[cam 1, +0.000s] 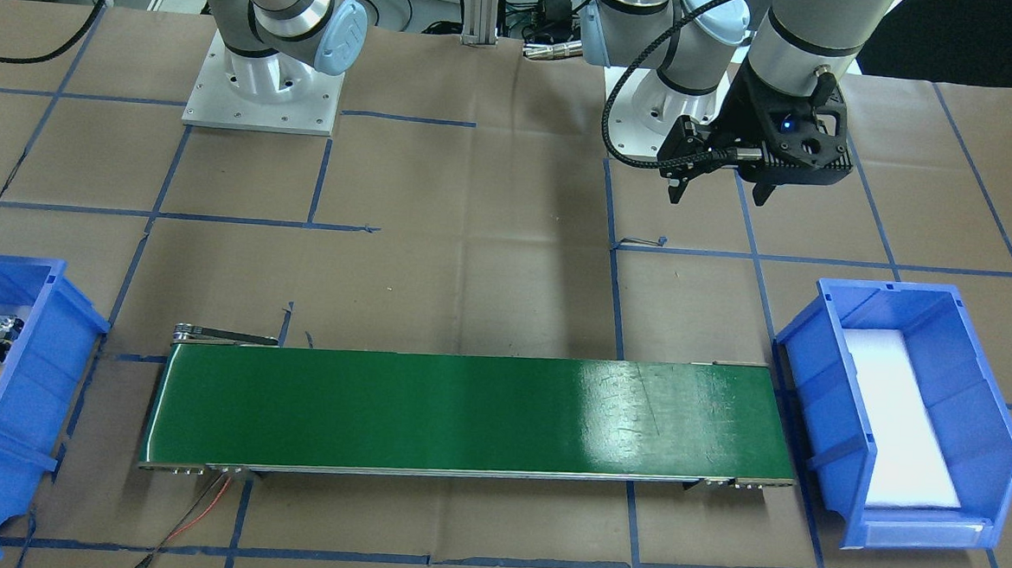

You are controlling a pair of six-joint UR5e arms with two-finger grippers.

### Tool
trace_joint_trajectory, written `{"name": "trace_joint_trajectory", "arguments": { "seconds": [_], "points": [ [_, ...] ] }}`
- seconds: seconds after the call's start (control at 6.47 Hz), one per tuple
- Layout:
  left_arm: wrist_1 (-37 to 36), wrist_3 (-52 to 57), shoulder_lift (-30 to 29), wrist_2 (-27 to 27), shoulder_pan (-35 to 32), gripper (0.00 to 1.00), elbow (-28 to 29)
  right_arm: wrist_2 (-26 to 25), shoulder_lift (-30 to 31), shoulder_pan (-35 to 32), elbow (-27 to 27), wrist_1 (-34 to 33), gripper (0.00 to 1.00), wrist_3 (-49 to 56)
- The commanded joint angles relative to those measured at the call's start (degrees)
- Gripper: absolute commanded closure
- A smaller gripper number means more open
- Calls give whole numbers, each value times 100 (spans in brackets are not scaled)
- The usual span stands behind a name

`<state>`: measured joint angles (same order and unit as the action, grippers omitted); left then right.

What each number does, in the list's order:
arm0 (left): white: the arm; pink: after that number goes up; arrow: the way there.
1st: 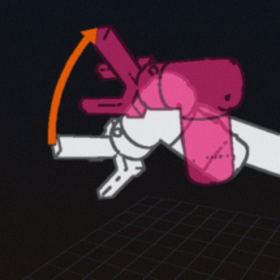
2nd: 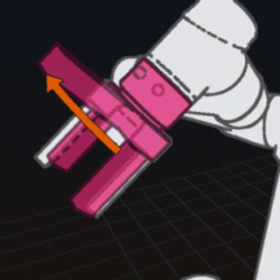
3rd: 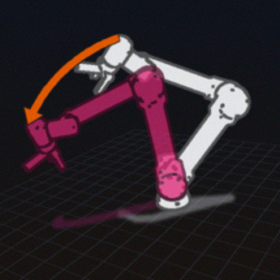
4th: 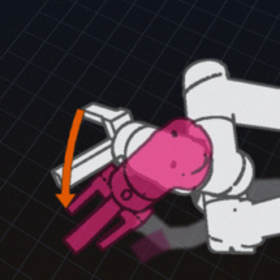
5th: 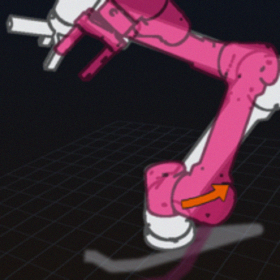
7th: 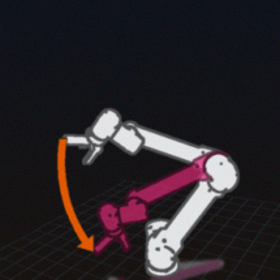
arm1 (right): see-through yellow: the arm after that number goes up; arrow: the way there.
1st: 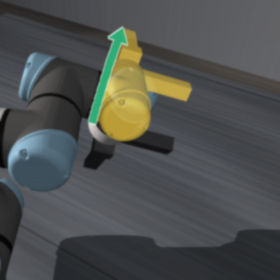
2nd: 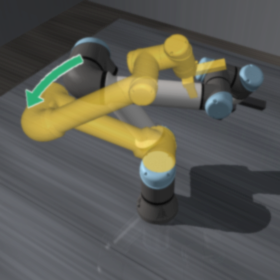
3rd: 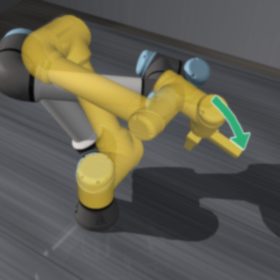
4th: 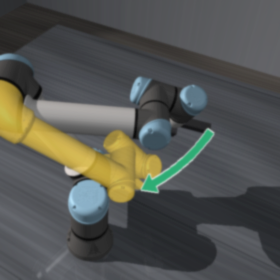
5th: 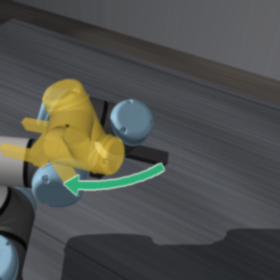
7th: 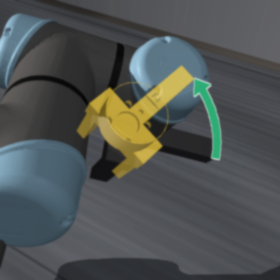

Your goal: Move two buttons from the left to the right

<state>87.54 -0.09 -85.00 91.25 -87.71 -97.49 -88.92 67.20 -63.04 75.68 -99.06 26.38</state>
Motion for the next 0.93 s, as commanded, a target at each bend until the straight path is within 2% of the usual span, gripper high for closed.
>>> {"name": "trace_joint_trajectory", "arguments": {
  "seconds": [0.0,0.15,0.46,0.77],
  "points": [
    [0,0,1,7,0,0,2,15,992,-696,16,1102,0,-1310],
    [0,0,1,-2,0,0,-6,24,1432,-1327,77,1438,0,-1920],
    [0,-9,1,7,0,0,2,24,2241,-2620,515,1355,0,-2162],
    [0,0,1,7,0,0,2,32,2499,-2722,1339,1450,0,-2093]
  ]
}}
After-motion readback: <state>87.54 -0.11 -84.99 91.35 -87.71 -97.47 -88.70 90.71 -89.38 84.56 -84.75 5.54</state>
